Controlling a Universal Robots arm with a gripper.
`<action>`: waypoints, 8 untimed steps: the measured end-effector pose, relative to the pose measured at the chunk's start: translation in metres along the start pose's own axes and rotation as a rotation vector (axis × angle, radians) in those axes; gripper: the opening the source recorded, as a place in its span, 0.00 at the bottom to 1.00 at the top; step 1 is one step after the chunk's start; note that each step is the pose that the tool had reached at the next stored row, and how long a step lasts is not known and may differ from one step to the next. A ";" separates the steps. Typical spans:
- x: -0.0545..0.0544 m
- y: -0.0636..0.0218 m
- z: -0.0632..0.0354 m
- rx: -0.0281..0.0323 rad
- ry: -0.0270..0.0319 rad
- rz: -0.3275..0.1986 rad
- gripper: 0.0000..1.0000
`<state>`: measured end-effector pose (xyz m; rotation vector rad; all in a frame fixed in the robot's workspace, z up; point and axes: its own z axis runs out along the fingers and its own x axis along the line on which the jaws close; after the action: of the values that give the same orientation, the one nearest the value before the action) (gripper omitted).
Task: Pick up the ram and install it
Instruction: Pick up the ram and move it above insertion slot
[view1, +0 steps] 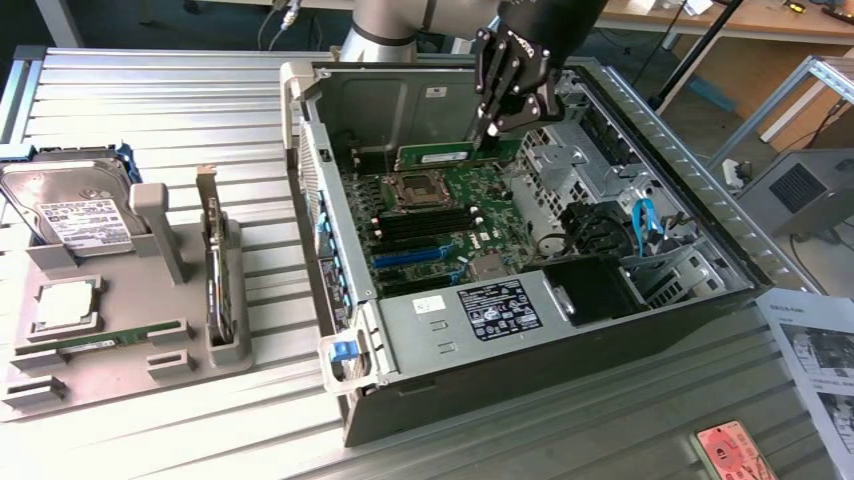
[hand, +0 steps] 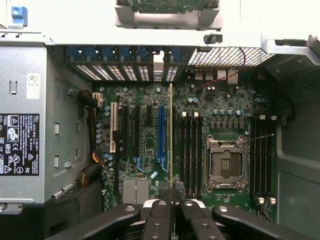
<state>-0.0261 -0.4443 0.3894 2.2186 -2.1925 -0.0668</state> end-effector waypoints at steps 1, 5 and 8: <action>0.000 0.0002 0.0000 0.0036 -0.0001 -0.001 0.12; 0.000 0.0009 0.0001 0.0197 0.0002 -0.004 0.12; 0.000 0.0013 0.0003 0.0347 0.0004 -0.007 0.12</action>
<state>-0.0274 -0.4443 0.3892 2.2438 -2.2027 -0.0286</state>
